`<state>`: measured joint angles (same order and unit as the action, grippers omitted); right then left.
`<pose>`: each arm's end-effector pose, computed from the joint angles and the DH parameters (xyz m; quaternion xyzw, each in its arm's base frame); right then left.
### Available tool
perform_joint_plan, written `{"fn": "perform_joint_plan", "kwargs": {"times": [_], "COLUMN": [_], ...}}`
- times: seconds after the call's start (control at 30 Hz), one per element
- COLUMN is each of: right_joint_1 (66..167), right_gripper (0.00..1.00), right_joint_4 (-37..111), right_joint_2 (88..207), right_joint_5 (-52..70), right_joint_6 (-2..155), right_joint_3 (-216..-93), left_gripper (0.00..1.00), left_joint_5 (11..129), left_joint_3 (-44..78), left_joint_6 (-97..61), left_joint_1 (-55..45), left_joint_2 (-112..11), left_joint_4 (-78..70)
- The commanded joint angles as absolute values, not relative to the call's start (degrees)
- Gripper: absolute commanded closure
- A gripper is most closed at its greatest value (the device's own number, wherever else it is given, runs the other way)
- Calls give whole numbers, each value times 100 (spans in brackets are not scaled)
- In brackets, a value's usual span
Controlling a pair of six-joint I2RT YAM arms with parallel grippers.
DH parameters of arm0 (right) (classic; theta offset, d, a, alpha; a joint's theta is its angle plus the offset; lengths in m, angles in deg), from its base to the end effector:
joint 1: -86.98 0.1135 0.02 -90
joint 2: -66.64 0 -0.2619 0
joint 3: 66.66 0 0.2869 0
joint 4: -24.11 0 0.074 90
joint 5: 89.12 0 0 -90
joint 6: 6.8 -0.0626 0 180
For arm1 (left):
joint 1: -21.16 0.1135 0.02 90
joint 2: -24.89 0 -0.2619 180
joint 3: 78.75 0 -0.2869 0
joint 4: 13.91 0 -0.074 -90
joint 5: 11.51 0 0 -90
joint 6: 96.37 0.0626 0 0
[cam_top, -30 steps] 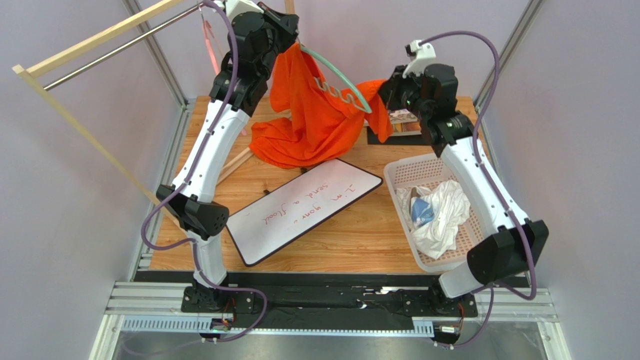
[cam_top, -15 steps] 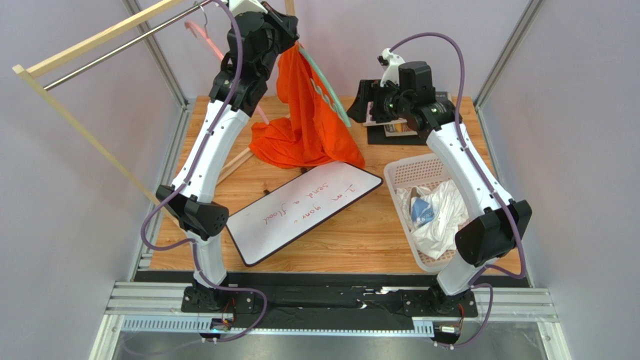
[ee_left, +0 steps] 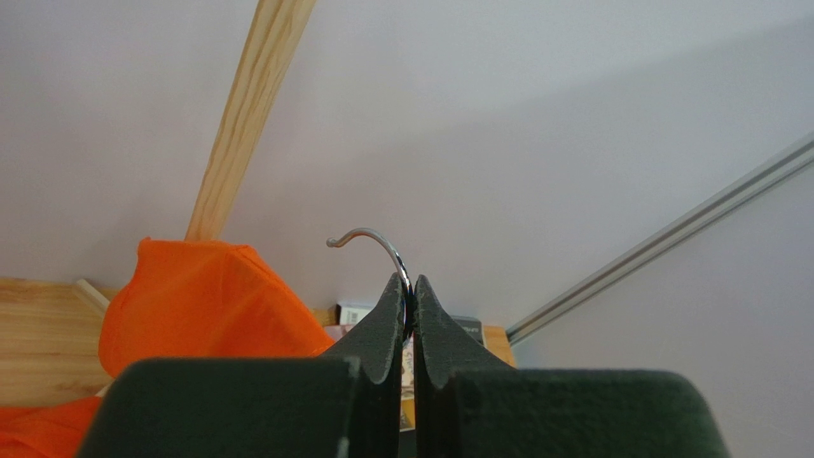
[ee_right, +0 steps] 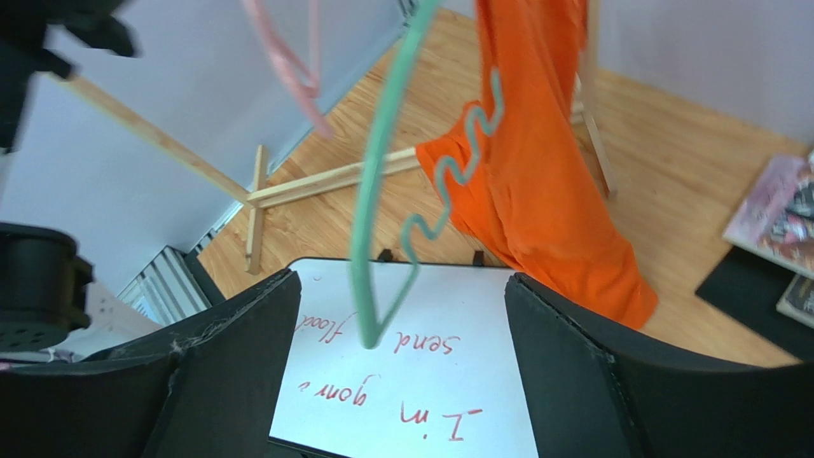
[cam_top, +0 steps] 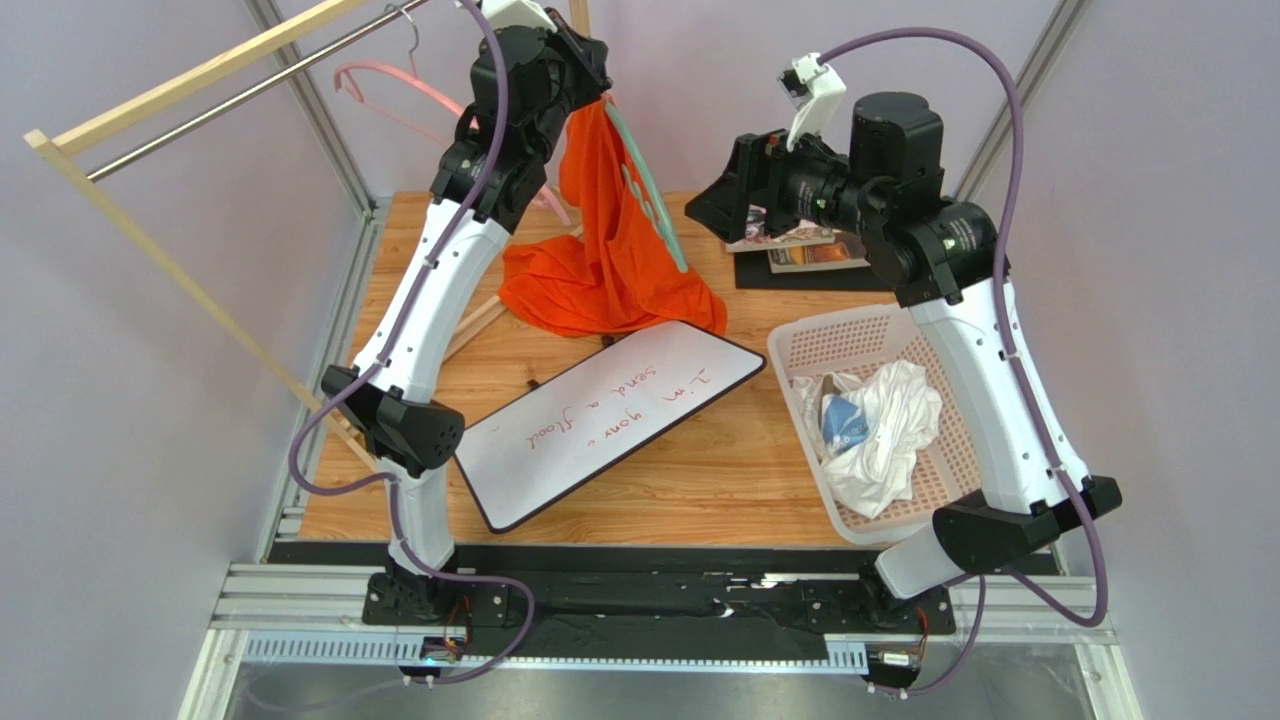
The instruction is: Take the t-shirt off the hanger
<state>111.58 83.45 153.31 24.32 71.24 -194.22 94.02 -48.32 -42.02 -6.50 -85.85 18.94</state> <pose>0.3046 0.1668 0.5212 -0.2055 0.7765 0.3360 0.4918 0.4239 -0.2033 0.5523 -0.1463 0.6545 -0.3094 0.6741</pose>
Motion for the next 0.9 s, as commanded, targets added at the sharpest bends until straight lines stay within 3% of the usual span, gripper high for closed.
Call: {"fn": "perform_joint_plan", "kwargs": {"times": [0.0, 0.43, 0.57, 0.6, 0.63, 0.7, 0.73, 0.8, 0.83, 0.87], "right_joint_1": [11518, 12247, 12547, 12573, 12582, 12591, 12591, 12582, 12591, 12582], "right_gripper": [16, 16, 23, 27, 39, 53, 66, 81, 97, 100], "right_joint_4": [8461, 8172, 7786, 7715, 7653, 7565, 7530, 7398, 7337, 7206], "right_joint_2": [15479, 15787, 15717, 15691, 15656, 15603, 15576, 15463, 15418, 15366], "right_joint_5": [2628, 1548, 295, 142, 97, -403, -456, -527, -588, -728], "right_joint_6": [7494, 8276, 8531, 8549, 8540, 8435, 8426, 8408, 8382, 8356], "right_joint_3": [-19888, -19318, -18922, -18826, -18703, -18640, -18614, -18483, -18421, -18307], "left_gripper": [100, 100, 100, 100, 100, 100, 100, 100, 100, 100], "left_joint_5": [9396, 9545, 9572, 9580, 9607, 9633, 9642, 9660, 9651, 9633], "left_joint_3": [-5197, -5206, -5215, -5215, -5207, -5215, -5215, -5171, -5154, -5093], "left_joint_6": [-3810, -3554, -3528, -3519, -3519, -3519, -3519, -3519, -3528, -3528], "left_joint_1": [-785, -1110, -1206, -1215, -1224, -1233, -1233, -1233, -1233, -1233], "left_joint_2": [-8515, -8401, -8392, -8383, -8383, -8374, -8366, -8339, -8313, -8295], "left_joint_4": [1574, 1644, 1644, 1662, 1679, 1714, 1723, 1732, 1732, 1715]}}
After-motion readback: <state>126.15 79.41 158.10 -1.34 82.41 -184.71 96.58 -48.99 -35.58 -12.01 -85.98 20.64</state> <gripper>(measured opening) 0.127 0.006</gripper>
